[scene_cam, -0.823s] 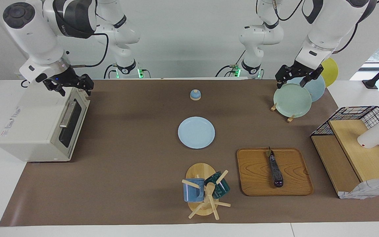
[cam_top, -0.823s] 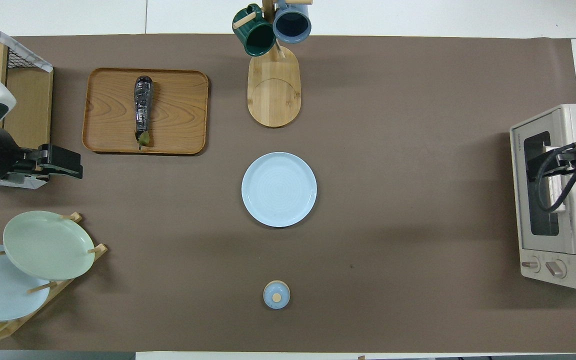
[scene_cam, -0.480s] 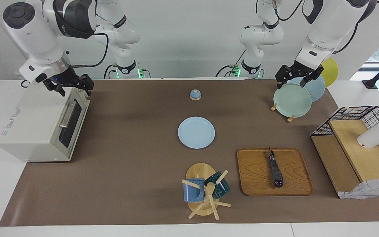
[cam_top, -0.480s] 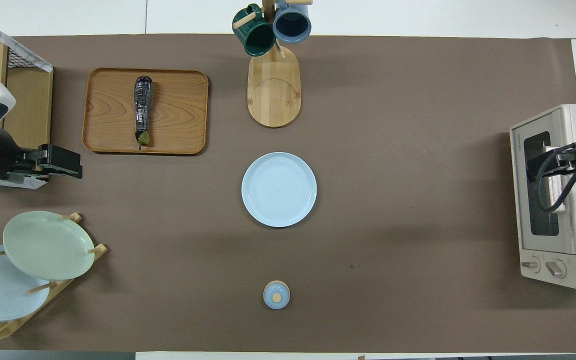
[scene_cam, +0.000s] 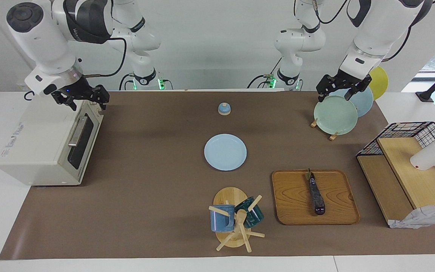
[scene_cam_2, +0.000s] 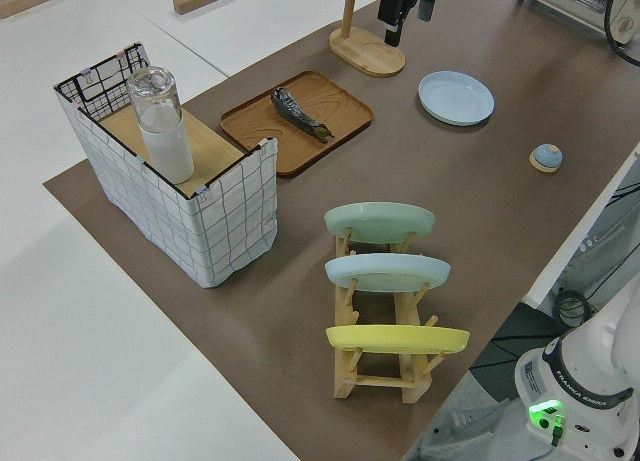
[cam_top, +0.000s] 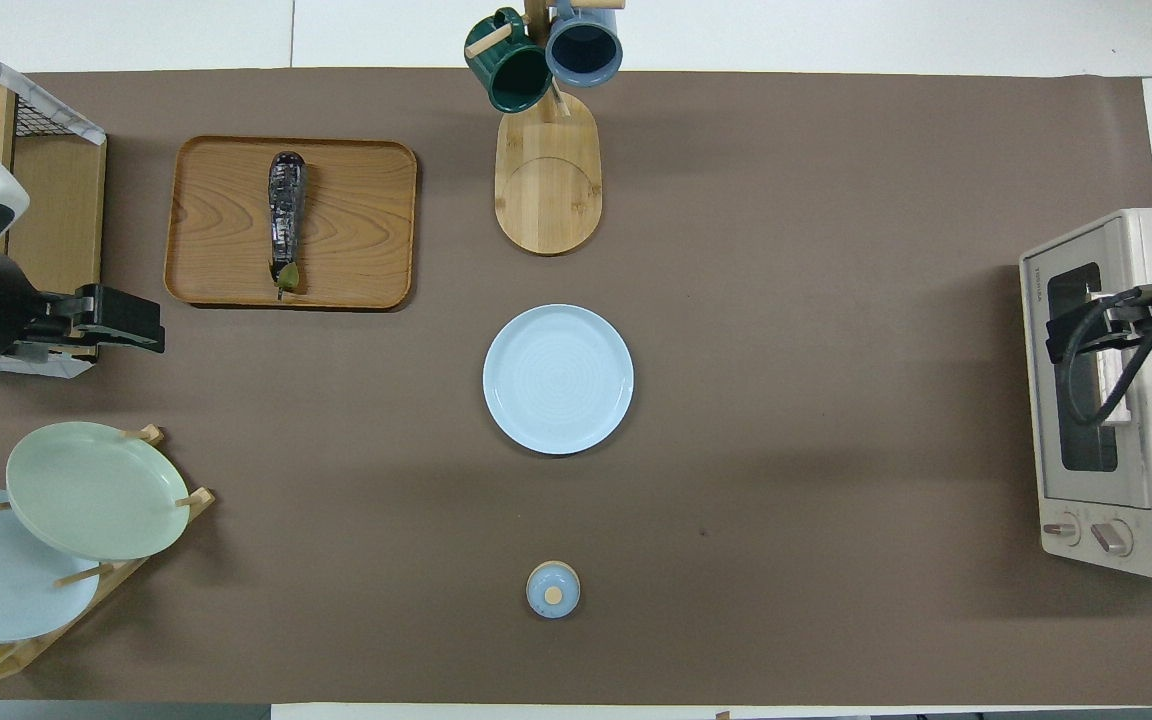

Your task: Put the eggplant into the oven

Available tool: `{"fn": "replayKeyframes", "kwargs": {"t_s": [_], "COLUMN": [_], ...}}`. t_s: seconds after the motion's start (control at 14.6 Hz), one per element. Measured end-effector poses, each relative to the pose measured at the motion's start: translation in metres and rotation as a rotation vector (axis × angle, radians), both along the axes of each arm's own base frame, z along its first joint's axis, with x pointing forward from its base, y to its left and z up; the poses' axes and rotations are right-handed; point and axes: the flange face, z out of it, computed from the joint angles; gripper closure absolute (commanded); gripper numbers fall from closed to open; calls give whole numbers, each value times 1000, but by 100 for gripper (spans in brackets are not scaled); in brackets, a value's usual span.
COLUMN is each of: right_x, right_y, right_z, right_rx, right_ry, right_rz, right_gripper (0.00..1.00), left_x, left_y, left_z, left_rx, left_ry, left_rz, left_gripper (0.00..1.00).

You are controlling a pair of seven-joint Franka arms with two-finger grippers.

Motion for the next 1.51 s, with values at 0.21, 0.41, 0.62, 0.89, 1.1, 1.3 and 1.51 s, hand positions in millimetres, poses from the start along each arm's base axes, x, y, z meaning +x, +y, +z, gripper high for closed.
{"fn": "replayKeyframes", "kwargs": {"t_s": [0.21, 0.41, 0.62, 0.89, 1.1, 1.3, 1.51], "right_x": [1, 4, -1, -13, -14, -16, -17], "right_y": [1, -7, -27, -74, -85, -81, -81], "right_z": [-3, -23, -48, -80, -91, -100, -102], "right_rx": [21, 34, 33, 31, 16, 17, 13], "right_ry": [-10, -58, -87, -74, -94, -83, -76], "right_rz": [0, 6, -7, -35, -13, -2, 36], "right_gripper": [100, 100, 100, 100, 100, 100, 100], "left_x": [3, 18, 47, 104, 139, 164, 179], "left_y": [-1, -2, -5, -9, -11, -11, -6], "left_z": [-1, -17, -56, -137, -201, -266, -290], "left_rx": [-10, -16, -23, -37, -50, -40, -38], "left_ry": [-13, -20, -17, -5, -29, -55, -85], "left_rz": [2, 4, 8, -1, -67, -121, -183], "left_gripper": [0, 0, 0, 0, 0, 1, 2]}}
